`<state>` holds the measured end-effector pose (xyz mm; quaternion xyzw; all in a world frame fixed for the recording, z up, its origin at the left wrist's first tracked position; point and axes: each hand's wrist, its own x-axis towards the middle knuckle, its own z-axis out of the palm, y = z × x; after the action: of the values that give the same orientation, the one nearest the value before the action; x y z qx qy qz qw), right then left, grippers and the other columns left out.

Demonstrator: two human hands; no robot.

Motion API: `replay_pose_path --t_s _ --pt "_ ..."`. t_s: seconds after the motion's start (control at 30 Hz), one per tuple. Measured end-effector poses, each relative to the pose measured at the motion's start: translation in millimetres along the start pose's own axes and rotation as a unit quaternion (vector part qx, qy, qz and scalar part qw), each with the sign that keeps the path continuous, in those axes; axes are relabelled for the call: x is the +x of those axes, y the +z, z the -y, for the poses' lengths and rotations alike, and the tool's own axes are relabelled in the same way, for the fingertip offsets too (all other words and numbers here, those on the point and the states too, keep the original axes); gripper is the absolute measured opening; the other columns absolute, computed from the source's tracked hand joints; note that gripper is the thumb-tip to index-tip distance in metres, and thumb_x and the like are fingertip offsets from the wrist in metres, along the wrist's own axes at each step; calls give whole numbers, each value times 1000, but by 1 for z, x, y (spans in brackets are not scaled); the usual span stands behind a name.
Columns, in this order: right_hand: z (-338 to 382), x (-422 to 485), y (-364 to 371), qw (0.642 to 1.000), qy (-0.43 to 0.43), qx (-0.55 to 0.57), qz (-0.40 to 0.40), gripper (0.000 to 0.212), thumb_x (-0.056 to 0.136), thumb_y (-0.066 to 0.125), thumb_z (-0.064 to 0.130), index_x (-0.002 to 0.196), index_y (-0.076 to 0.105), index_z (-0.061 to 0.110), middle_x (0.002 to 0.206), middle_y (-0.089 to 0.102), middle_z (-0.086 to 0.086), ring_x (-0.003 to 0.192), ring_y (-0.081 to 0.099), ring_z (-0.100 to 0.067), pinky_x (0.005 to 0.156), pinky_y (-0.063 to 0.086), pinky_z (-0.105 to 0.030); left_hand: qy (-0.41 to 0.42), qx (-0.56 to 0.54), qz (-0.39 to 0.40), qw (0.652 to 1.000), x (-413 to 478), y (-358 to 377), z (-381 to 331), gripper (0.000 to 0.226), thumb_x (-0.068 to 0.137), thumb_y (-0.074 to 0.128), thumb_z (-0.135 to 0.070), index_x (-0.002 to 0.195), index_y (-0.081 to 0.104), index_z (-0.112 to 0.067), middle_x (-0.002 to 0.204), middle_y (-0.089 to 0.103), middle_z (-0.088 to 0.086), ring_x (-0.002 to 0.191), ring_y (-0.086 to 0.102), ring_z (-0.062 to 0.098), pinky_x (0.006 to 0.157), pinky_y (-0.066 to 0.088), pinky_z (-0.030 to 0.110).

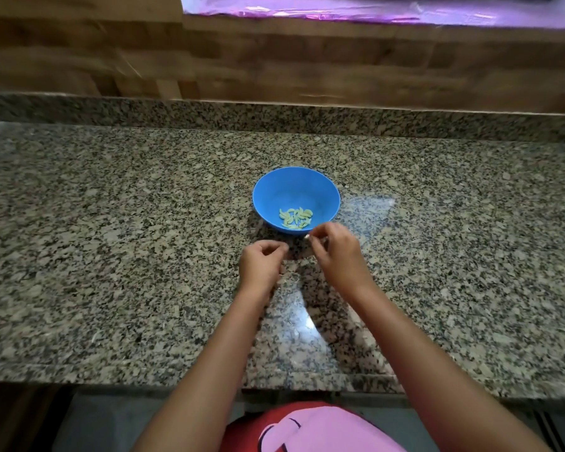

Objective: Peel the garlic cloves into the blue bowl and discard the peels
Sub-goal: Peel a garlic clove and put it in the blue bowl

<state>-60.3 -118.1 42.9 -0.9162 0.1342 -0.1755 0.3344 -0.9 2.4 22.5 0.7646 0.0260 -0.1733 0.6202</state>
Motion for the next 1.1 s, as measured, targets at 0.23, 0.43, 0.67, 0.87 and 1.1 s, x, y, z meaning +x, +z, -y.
replay_pose_path --t_s 0.23,0.43,0.67,0.87,1.1 --pt "16 55 -5 999 36 -31 -19 22 92 52 1 105 69 1 107 69 -12 99 64 -20 89 44 -22 132 284 0 950 -4 -31 8 22 91 58 -9 112 65 -7 112 65 7 74 55 5 55 42 3" --pt "23 26 -9 998 36 12 -58 9 89 63 12 88 67 5 87 65 -8 80 59 -15 74 48 -23 189 388 48 901 -5 -24 23 15 91 59 -15 100 68 -8 108 56 5 100 52 15 85 39 20" --pt "16 -24 16 985 121 44 117 23 89 63 15 109 68 6 102 70 -5 85 62 -8 76 43 -13 210 428 55 877 -10 -26 34 22 100 39 -17 110 55 -5 113 49 9 107 43 19 87 33 25" --pt "10 -23 37 984 86 -27 156 24 88 63 15 112 68 12 107 62 -9 102 58 -21 91 42 -28 189 442 73 874 -8 -26 33 22 97 40 -13 111 51 0 117 48 14 110 42 24 92 32 29" --pt "13 -25 41 984 62 -16 164 17 90 60 17 102 71 13 100 61 -8 95 57 -21 83 45 -31 219 379 104 893 -13 -34 37 20 98 43 -17 110 50 -3 112 42 7 99 33 10 84 29 20"
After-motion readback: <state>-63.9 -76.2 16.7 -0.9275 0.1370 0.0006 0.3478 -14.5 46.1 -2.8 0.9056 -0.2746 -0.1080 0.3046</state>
